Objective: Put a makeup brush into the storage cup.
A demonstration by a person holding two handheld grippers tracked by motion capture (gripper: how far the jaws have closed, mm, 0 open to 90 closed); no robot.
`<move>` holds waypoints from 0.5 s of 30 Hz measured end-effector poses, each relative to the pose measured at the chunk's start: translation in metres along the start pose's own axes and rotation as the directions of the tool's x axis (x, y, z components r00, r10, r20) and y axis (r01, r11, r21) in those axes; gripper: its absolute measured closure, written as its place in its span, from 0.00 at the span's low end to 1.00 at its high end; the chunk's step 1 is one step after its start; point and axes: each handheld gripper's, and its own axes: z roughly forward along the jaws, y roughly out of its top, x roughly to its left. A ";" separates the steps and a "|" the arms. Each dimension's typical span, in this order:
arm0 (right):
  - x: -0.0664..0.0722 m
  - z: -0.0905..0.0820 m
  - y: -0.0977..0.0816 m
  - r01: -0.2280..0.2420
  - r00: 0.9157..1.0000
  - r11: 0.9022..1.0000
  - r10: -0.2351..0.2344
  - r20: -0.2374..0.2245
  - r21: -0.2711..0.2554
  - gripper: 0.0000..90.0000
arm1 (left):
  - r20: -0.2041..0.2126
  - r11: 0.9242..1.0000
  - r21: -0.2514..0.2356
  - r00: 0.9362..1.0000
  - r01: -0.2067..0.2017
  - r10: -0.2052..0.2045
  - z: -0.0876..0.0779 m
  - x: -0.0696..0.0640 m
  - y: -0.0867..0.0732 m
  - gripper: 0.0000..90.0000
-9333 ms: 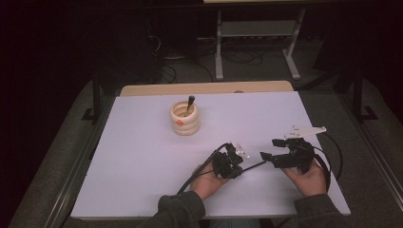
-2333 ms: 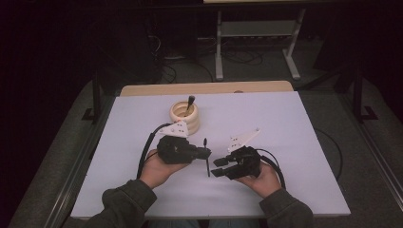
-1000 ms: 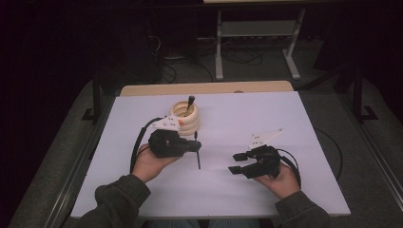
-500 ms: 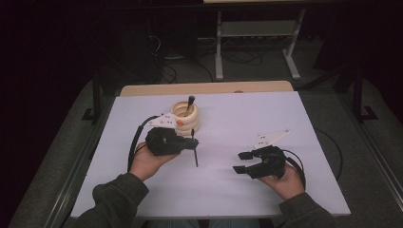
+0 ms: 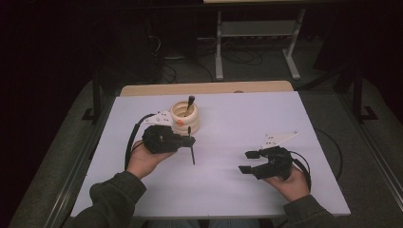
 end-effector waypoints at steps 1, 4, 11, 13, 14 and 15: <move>0.000 -0.001 -0.001 -0.003 1.000 1.000 0.003 0.001 0.000 0.40 | -0.001 1.000 0.001 1.000 0.002 -0.002 0.000 0.001 0.000 0.96; -0.001 -0.002 -0.002 -0.009 1.000 1.000 0.009 0.008 -0.003 0.39 | -0.005 1.000 0.005 1.000 0.006 -0.006 -0.001 0.004 0.000 0.96; -0.003 -0.004 -0.003 -0.008 1.000 1.000 0.009 0.022 -0.009 0.38 | -0.016 1.000 -0.005 1.000 0.009 -0.009 -0.006 0.009 0.003 0.96; -0.004 -0.005 -0.003 -0.006 1.000 1.000 0.007 0.027 -0.013 0.37 | -0.018 1.000 -0.013 1.000 0.020 -0.021 -0.007 0.011 0.002 0.96; -0.004 -0.005 -0.003 -0.009 1.000 1.000 0.009 0.027 -0.013 0.37 | -0.021 1.000 -0.016 0.999 0.025 -0.025 -0.007 0.012 0.002 0.96; -0.004 -0.006 -0.003 -0.009 1.000 1.000 0.009 0.029 -0.014 0.37 | -0.022 1.000 -0.014 1.000 0.020 -0.020 -0.008 0.013 0.002 0.96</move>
